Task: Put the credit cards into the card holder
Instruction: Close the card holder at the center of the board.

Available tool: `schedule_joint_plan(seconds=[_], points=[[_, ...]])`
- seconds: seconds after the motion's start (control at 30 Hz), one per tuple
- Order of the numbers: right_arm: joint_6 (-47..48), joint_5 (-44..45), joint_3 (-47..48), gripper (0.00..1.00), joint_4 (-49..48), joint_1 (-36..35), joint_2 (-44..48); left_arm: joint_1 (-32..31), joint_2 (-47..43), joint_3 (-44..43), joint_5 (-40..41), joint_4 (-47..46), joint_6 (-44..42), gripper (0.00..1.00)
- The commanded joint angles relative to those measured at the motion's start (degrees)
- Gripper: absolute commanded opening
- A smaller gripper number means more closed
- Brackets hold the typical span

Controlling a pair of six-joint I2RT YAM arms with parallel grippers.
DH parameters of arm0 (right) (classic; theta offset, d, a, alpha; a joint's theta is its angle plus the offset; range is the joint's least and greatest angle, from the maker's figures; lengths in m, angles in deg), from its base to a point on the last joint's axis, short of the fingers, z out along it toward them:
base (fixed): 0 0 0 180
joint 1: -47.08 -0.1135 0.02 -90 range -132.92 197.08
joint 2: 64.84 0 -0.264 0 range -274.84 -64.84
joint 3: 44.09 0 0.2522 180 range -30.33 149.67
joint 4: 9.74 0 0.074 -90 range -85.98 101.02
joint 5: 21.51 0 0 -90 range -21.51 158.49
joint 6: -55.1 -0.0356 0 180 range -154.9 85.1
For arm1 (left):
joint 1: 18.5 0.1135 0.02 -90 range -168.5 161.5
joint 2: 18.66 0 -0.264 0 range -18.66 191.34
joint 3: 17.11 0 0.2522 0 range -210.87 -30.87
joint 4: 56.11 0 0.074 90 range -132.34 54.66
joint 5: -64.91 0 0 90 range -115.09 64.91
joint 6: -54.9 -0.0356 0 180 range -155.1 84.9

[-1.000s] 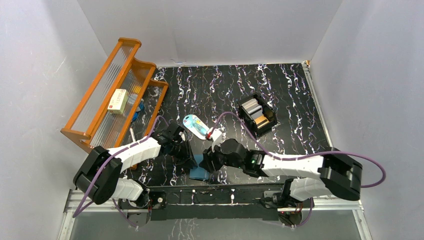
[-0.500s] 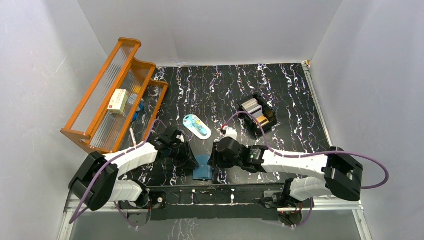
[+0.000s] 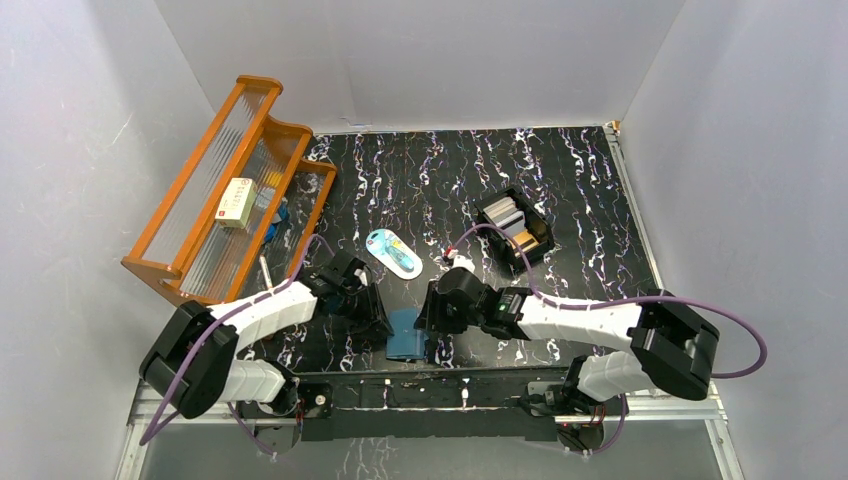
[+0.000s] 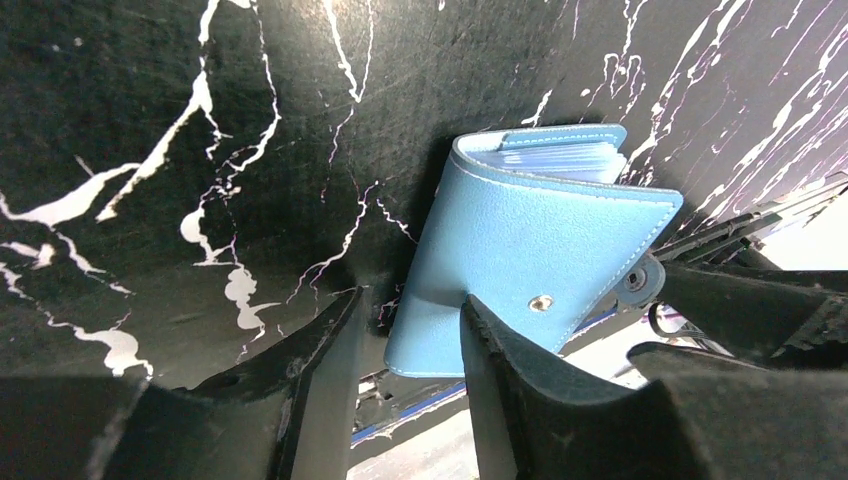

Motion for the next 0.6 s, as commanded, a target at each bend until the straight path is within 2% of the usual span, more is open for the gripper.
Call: schedule_joint_plan(seconds=[0.0, 0.33, 0.47, 0.57], points=[[-2.2, -3.4, -1.5, 0.47, -5.4, 0.2, -0.8, -0.2, 1.3, -1.8, -2.2, -0.4, -1.1, 0.39], [-2.2, -4.2, -2.2, 0.41, -6.6, 0.2, -0.8, -0.2, -0.9, -5.4, -1.9, -0.5, -1.1, 0.25], [-1.5, -4.1, -1.7, 0.41, -6.0, 0.4, -0.9, -0.2, 2.3, -6.0, -1.9, -2.0, -2.1, 0.2], [-0.9, -2.3, -1.1, 0.46, -4.2, 0.3, 0.4, -0.2, 4.3, -5.5, -3.5, -4.8, -2.7, 0.18]])
